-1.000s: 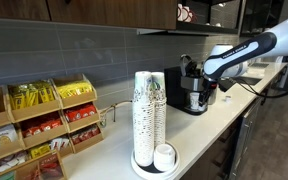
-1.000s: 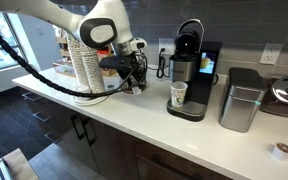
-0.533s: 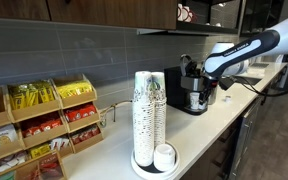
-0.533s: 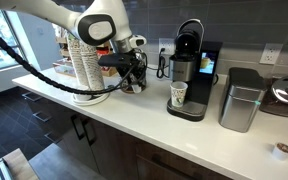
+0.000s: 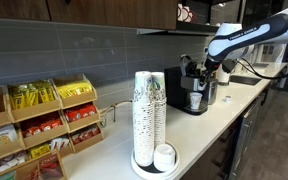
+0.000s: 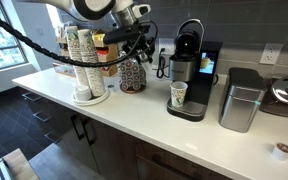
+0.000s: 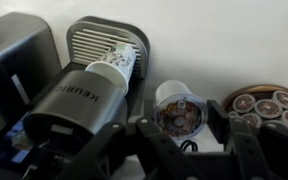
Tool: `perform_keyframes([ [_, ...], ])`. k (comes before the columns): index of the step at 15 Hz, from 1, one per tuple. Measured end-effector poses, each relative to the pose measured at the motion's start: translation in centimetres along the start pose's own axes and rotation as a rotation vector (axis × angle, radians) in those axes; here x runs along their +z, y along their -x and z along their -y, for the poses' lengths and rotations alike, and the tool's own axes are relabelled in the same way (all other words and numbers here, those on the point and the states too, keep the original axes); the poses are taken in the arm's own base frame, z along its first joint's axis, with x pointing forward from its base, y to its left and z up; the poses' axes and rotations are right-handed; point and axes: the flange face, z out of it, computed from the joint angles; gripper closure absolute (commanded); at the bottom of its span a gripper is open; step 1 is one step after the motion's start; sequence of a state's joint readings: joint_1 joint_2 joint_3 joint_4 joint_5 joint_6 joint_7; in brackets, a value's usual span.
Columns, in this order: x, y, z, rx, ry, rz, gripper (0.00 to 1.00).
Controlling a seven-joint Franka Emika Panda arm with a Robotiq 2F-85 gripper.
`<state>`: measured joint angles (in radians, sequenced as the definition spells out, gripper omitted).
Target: Pick up the coffee capsule on the left and put it in the coffee machine
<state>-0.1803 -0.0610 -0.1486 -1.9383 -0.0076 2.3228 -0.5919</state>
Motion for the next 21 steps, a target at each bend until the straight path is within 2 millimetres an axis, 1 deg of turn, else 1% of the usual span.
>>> perform_keyframes([
  [3,-3.6,-1.0,-2.4,0.019,0.052,-0.071,0.7],
  [4,-4.4,-1.2,-3.1,0.025,0.068,-0.092,0.45],
  [5,-4.9,-1.3,-3.4,0.028,0.077,-0.101,0.45],
  [8,-4.7,-1.5,-3.3,0.024,0.073,-0.098,0.45],
  [9,-4.6,-1.5,-3.2,0.024,0.073,-0.097,0.7],
  [12,-4.6,-1.6,-3.2,0.024,0.073,-0.098,0.7],
  [14,-4.9,-1.7,-3.6,0.023,0.084,-0.102,0.7],
  [18,-6.5,-2.8,-5.8,0.043,0.121,-0.133,0.7],
  [21,-6.4,-3.6,-7.1,0.063,0.121,-0.136,0.7],
])
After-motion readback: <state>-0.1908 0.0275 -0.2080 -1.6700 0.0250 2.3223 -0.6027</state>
